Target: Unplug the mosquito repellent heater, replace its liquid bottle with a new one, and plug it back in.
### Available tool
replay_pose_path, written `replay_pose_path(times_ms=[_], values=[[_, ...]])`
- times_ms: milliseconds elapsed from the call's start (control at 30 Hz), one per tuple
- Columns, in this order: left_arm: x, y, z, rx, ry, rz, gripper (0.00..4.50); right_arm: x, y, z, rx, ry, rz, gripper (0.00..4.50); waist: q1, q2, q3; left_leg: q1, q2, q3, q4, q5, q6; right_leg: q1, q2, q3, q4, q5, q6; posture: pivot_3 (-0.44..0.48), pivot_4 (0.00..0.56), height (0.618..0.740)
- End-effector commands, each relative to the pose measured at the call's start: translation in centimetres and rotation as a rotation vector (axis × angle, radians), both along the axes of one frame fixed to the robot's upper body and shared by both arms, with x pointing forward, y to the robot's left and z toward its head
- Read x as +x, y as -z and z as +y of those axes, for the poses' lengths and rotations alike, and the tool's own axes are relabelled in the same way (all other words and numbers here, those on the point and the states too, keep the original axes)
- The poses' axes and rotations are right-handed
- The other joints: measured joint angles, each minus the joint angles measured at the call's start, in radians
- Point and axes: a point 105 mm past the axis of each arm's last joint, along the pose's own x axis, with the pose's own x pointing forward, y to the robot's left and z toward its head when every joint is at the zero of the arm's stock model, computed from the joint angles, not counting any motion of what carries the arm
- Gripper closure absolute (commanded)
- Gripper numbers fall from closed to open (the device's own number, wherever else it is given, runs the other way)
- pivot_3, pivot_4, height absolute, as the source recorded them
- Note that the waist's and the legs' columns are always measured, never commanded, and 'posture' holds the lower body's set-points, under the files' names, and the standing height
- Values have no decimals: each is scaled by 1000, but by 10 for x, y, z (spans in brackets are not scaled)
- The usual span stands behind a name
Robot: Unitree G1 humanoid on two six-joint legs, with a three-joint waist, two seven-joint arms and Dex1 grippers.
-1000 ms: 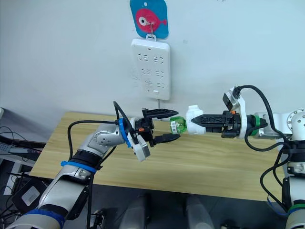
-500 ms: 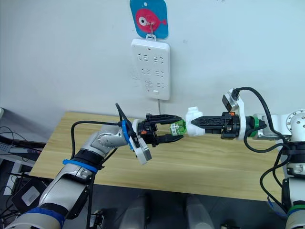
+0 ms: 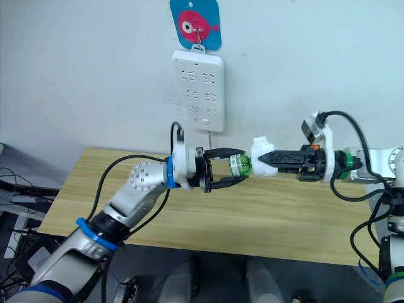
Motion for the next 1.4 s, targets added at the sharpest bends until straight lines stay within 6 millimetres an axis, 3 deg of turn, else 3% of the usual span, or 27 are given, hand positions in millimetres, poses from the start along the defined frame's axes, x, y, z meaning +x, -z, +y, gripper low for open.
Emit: replay_pose_path(times_ms=[33,133,233,567,933,1067,1200,1400], values=[[-10,-50,22,-195,234,530,2209,-14,12,7,-72,-80,22,1509,-6,0,0,0,0,-2,0,0,0,0,1,-1,0,-2,4,-50,266,740],[-8,-31,35,-208,307,796,2209,-15,9,14,-72,-107,-5,1509,-18,0,0,0,0,-4,0,1,1,1,3,-3,1,-2,4,-51,267,740],[-14,-9,41,-166,323,919,2209,-14,6,19,-70,-112,-31,1509,-23,0,0,0,0,-4,0,1,1,0,3,-3,2,-3,3,-56,270,740],[-27,4,52,-145,299,956,2209,1,7,-3,-90,20,-14,1509,-1,0,1,0,0,-4,0,1,0,0,3,-3,3,-1,-4,-60,276,740],[-22,5,51,-154,246,958,2209,0,5,1,-74,-6,-8,1509,3,0,1,0,0,-3,0,1,0,0,3,-2,2,-1,-4,-51,275,740],[-25,9,55,-145,231,963,2209,6,8,-9,-90,52,3,1509,3,0,1,0,0,-3,0,1,0,0,3,-2,2,-1,-4,-55,275,740],[-30,14,65,-136,201,968,2209,15,34,-39,-237,209,44,1509,5,0,1,0,0,-2,0,1,0,0,2,-2,0,-1,-4,-51,277,740],[-39,19,67,-111,190,961,2209,36,127,-115,-901,535,6,1509,16,0,1,0,0,-2,0,1,0,0,2,-1,-2,-4,1,-21,282,740]])
